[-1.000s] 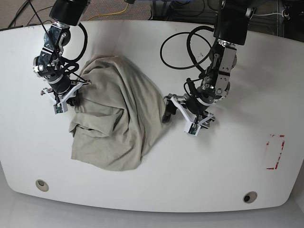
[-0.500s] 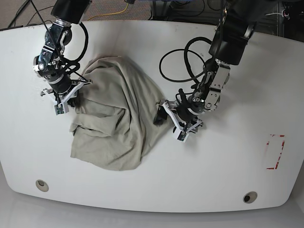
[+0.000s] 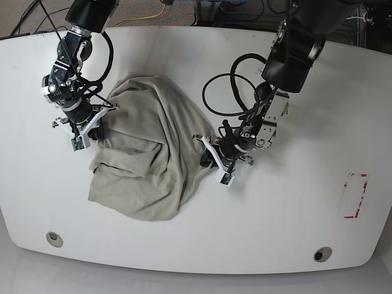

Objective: Layout the t-shirt on the table in an organized manner, then fold the t-shirt properly
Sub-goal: 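Grasp another edge of the shirt with the left gripper, then lift the shirt with both grippers and pull it apart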

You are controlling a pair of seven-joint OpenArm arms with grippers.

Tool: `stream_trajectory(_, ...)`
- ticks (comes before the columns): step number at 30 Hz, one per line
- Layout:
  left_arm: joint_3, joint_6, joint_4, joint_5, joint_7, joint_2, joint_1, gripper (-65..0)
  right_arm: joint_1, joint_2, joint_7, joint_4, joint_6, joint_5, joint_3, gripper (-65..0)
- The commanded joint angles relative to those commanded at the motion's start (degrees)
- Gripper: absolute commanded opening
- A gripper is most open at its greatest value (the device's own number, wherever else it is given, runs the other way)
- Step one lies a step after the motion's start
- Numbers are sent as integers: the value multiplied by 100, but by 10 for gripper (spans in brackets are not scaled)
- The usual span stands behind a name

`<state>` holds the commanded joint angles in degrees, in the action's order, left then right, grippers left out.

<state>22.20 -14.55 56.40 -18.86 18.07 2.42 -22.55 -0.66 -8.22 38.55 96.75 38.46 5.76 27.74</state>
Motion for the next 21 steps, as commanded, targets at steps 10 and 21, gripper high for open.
stream_trajectory(10, -985, -18, 1873, 0, 1002, 378, 0, -650, -809, -97, 387, 563, -9, -44, 0, -650)
stream_trajectory(21, -1565, -70, 3596, 0, 1688, 527, -237, -650, -1969, -413, 1073, 668, -9, 0, -18, -650)
